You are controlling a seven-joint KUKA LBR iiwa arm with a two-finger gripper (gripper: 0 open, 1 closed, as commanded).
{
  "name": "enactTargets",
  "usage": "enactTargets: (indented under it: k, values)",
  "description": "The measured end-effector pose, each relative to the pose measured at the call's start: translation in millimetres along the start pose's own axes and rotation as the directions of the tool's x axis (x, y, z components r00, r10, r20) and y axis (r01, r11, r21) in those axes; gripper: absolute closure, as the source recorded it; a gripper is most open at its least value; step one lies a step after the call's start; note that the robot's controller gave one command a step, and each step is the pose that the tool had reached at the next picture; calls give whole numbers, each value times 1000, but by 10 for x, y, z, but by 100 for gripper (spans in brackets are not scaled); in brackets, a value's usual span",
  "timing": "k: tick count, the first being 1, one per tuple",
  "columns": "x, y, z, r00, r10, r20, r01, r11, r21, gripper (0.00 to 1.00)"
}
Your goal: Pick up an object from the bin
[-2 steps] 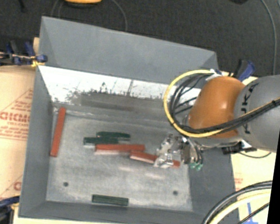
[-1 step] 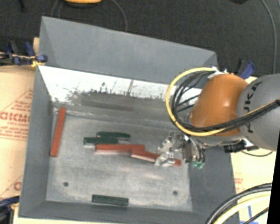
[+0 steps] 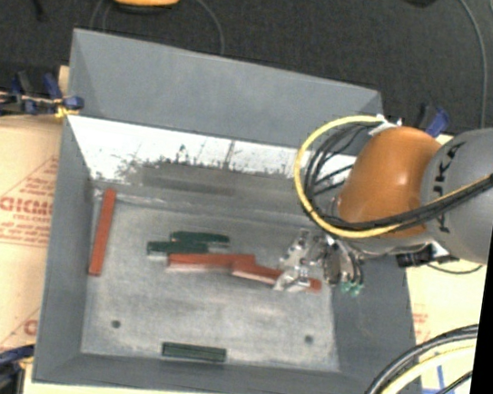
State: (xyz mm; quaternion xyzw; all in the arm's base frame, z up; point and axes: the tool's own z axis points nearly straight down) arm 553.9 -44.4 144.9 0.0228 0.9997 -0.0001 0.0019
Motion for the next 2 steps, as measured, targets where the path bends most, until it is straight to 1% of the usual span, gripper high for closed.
enactTargets:
  k: [2]
  values:
    - [0, 0, -184, 1000, -2, -3, 2, 1000, 0, 100]
